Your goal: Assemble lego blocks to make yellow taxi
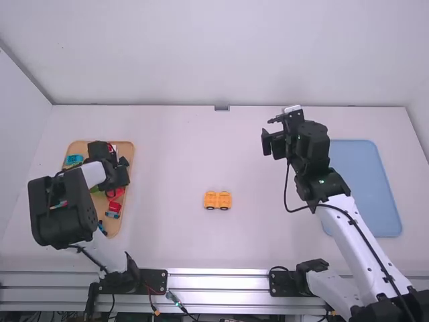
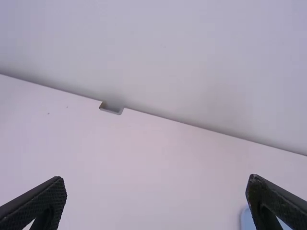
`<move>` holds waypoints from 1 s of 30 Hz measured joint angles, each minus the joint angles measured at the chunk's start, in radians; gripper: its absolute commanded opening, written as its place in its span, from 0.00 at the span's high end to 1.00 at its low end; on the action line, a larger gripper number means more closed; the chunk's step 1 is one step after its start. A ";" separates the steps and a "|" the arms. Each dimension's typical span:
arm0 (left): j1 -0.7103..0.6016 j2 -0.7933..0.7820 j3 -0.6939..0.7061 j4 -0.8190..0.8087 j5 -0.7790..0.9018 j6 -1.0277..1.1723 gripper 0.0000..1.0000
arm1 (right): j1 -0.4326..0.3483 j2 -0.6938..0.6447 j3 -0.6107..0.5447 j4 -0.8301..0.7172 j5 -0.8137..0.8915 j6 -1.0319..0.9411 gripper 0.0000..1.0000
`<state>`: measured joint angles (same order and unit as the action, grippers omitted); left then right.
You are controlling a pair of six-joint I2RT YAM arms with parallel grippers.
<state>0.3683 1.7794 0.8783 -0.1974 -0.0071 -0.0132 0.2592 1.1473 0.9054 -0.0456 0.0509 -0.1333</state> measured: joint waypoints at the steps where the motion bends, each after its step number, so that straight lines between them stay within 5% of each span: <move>1: 0.000 0.000 -0.005 0.015 0.003 0.010 0.61 | 0.000 0.000 0.000 -0.003 -0.001 0.000 0.01; 7: 0.000 0.000 -0.026 0.074 0.006 0.039 0.61 | 0.000 0.000 0.000 -0.007 -0.003 -0.001 0.01; 19: 0.000 -0.001 -0.029 0.076 0.006 0.065 0.87 | 0.000 0.000 0.000 -0.007 -0.005 0.000 0.01; 30: 0.000 -0.002 0.042 -0.031 0.007 0.058 0.94 | 0.000 0.000 0.000 0.014 -0.093 0.000 0.01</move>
<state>0.3683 1.7779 0.9207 -0.2283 -0.0002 0.0452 0.2588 1.1473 0.9054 -0.0311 -0.0422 -0.1337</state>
